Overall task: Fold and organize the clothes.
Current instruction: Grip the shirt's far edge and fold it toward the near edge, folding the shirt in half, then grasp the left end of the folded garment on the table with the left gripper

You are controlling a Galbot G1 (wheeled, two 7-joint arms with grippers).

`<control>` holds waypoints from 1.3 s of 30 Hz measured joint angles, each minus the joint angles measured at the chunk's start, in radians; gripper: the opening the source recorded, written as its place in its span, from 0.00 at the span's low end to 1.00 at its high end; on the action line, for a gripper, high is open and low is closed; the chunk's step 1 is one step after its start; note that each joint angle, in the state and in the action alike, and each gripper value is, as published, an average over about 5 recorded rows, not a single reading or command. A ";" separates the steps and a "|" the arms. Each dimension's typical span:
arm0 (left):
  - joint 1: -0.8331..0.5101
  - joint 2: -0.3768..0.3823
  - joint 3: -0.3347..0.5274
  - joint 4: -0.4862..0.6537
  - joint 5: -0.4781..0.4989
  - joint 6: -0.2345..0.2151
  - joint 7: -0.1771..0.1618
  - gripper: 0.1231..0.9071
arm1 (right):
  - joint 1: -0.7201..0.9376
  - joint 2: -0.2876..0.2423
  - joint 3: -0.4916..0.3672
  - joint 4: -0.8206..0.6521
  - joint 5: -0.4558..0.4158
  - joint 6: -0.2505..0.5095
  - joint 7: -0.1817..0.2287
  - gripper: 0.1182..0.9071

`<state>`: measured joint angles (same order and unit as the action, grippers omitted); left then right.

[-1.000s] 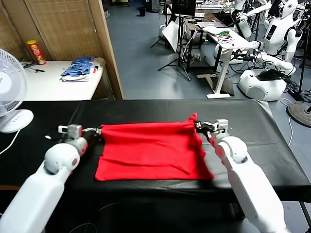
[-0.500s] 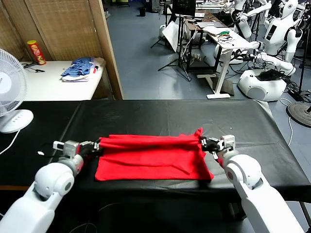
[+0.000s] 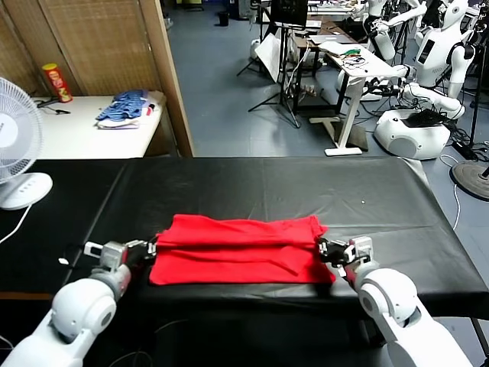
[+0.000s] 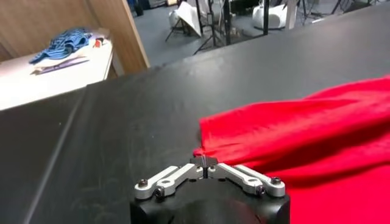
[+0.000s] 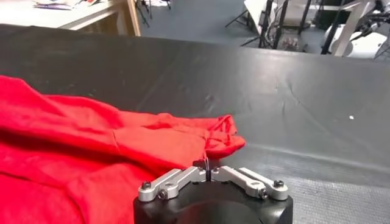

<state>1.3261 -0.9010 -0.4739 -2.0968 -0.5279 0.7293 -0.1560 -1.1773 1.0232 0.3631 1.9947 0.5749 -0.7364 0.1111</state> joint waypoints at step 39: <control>-0.308 -0.123 0.082 0.359 -0.250 -0.076 0.034 0.61 | 0.221 0.232 -0.028 -0.319 -0.137 0.106 0.017 0.77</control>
<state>1.0177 -1.0242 -0.3920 -1.7379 -0.7775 0.6531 -0.1218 -0.9566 1.2549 0.3351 1.6760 0.4383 -0.6303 0.1280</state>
